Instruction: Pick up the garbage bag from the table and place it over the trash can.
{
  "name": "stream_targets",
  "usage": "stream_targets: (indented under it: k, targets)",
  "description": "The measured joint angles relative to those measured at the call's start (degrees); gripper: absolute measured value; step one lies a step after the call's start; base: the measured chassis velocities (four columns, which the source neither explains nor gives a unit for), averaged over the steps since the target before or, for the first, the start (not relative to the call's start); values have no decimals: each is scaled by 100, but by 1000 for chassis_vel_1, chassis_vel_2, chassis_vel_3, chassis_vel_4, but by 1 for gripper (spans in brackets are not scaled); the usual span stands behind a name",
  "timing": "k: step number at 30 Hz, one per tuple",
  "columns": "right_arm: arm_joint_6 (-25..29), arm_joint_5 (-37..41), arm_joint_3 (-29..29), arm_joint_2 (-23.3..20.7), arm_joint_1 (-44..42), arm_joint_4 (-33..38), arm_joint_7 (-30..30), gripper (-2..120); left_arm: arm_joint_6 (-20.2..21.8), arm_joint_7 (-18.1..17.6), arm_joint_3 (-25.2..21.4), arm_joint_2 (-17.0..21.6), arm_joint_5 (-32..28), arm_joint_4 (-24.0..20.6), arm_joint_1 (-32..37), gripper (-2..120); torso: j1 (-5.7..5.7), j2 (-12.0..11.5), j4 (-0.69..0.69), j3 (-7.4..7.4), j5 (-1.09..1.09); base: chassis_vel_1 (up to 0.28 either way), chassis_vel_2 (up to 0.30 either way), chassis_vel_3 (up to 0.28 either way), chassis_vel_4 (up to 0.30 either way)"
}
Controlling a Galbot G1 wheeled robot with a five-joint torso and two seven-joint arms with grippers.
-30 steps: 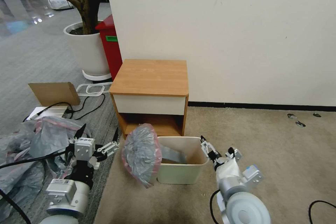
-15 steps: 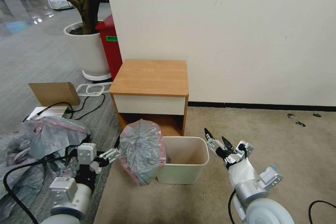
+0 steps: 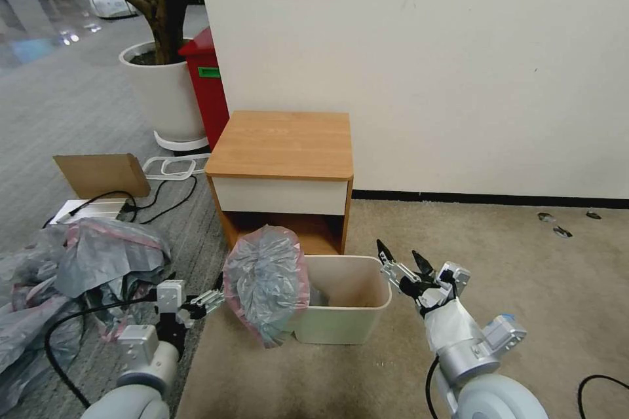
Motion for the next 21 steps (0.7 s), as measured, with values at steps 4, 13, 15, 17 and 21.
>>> stream_targets:
  k: [4, 13, 15, 17, 21]
  targets:
    - [25, -9, -11, 16, -13, -17, 15, 100, 145, -3, 51, 9, -166, 189, -174, 100, 0, 0, 0, 0, 0, 0, 0, 0, 0]
    - [46, -58, -115, 66, -34, 23, 30, 100, 270, 27, 194, 135, -187, 473, -354, 100, 0, 0, 0, 0, 0, 0, 0, 0, 0]
    - [51, -65, -120, 74, -55, 31, 36, 100, 289, 33, 247, 197, -184, 587, -443, 100, 0, 0, 0, 0, 0, 0, 0, 0, 0]
    - [54, -65, -101, 73, -76, 45, 37, 100, 304, 37, 320, 218, -176, 649, -512, 100, 0, 0, 0, 0, 0, 0, 0, 0, 0]
    - [57, -71, -70, 71, -104, 69, 42, 100, 313, 42, 493, 207, -147, 700, -598, 100, 0, 0, 0, 0, 0, 0, 0, 0, 0]
